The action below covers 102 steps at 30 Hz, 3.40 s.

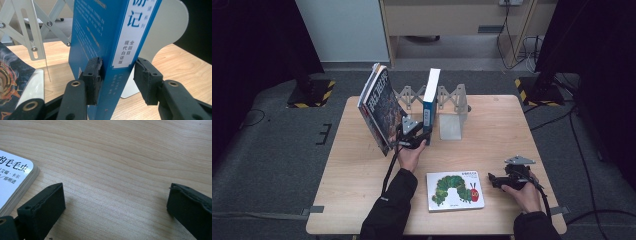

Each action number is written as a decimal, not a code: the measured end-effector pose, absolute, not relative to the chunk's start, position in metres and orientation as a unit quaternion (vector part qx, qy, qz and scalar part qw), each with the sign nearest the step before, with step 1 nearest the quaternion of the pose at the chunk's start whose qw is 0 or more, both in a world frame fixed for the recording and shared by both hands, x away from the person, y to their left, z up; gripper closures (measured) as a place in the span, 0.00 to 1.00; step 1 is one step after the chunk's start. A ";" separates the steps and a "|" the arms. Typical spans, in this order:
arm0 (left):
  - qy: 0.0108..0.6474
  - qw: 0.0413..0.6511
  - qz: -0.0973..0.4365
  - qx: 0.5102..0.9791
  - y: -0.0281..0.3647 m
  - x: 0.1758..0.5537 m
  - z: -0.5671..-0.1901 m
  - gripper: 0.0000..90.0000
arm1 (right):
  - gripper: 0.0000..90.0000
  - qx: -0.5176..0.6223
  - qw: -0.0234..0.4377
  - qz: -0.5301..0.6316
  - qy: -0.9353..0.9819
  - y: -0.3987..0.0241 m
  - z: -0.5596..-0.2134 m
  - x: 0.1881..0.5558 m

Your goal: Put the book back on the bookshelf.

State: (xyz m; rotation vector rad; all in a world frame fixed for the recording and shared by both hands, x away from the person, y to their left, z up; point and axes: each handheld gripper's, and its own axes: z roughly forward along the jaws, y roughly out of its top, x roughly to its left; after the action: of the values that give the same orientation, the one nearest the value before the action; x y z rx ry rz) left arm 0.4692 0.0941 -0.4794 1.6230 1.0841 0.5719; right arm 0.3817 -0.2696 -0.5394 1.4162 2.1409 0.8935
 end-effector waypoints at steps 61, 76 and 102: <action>0.455 0.504 0.222 0.700 0.074 0.461 -0.480 0.55 | 0.01 0.508 0.208 0.321 0.772 -0.269 -0.540 0.382; 0.417 0.485 0.239 0.731 0.089 0.441 -0.452 0.47 | 0.01 0.508 0.207 0.320 0.772 -0.269 -0.540 0.382; 0.377 0.390 0.170 0.823 0.139 0.358 -0.487 0.37 | 0.09 0.521 0.184 0.303 0.777 -0.264 -0.528 0.377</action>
State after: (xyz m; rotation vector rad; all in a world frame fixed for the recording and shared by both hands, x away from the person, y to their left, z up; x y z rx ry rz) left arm 0.3577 0.1392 -0.4873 2.0903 0.9585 0.4324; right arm 0.3772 -0.2640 -0.5280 1.4677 2.1903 0.8539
